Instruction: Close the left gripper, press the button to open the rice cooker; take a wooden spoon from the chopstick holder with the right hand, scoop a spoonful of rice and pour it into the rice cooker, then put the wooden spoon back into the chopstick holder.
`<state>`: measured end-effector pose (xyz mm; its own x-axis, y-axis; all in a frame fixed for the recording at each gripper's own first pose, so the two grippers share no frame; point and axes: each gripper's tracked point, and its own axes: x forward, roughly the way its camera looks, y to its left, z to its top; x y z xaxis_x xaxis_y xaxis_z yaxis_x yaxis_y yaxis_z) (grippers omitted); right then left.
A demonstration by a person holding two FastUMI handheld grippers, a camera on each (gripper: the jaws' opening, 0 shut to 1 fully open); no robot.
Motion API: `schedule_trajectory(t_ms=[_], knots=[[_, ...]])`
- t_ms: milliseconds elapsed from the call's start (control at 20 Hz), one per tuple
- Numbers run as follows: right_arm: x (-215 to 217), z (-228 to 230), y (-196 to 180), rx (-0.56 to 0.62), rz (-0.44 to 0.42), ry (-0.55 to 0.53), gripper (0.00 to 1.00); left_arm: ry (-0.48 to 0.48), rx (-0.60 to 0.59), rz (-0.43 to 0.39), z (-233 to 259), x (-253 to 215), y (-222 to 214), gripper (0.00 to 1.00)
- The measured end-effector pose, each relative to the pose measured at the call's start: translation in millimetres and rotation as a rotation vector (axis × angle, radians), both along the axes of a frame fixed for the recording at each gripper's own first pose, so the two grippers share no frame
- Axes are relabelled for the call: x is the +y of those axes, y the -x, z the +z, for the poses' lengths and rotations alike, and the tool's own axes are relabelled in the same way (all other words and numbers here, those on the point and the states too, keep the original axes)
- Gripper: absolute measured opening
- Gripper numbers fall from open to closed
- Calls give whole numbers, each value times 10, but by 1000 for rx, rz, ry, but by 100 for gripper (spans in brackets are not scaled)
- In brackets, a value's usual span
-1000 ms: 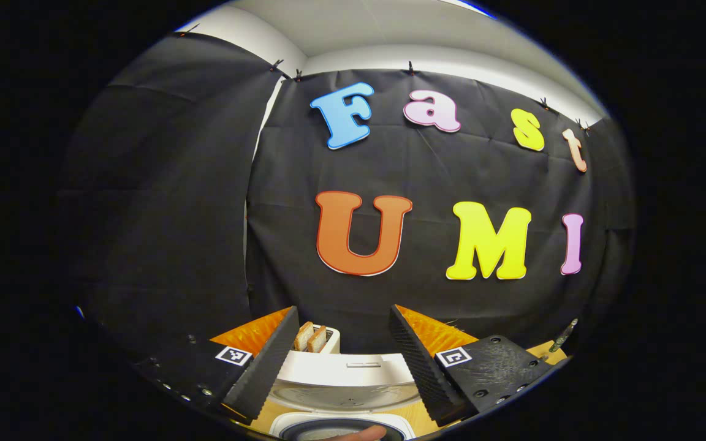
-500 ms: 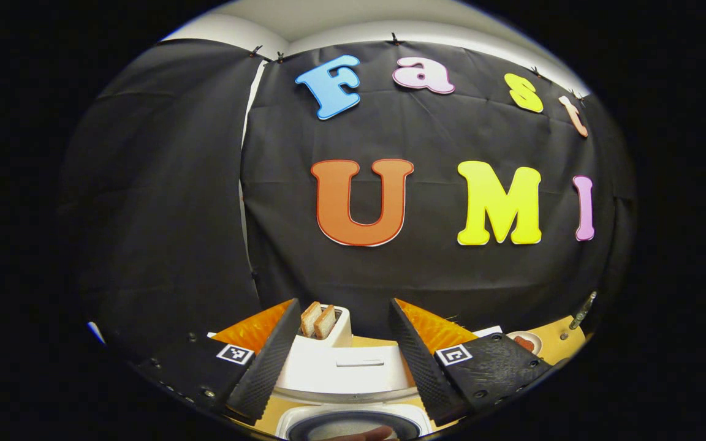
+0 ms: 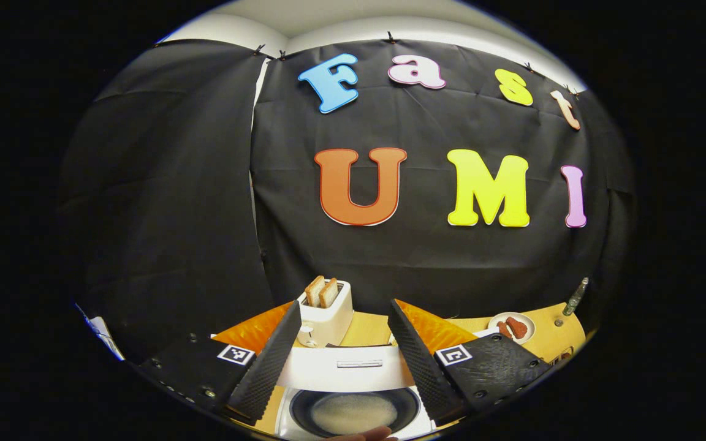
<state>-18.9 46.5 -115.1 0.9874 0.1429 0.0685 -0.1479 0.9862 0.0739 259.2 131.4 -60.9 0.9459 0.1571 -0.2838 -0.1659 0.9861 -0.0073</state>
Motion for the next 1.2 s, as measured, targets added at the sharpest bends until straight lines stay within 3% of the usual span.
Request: schedule_trajectory(t_ms=[400, 700, 1000, 1200], knots=[[86, 134, 395, -35, 33, 24, 94, 6, 57, -24, -411, -149, 580, 90], [171, 112, 410, -24, 44, 28, 94, 36, 202, -33, -760, -245, 862, 91], [167, 164, 416, -52, 37, 26, 94, -36, 225, -60, -1104, -350, 1171, 92], [111, 113, 370, -41, 21, 31, 94, -10, 280, -87, -1403, -467, 1338, 91]])
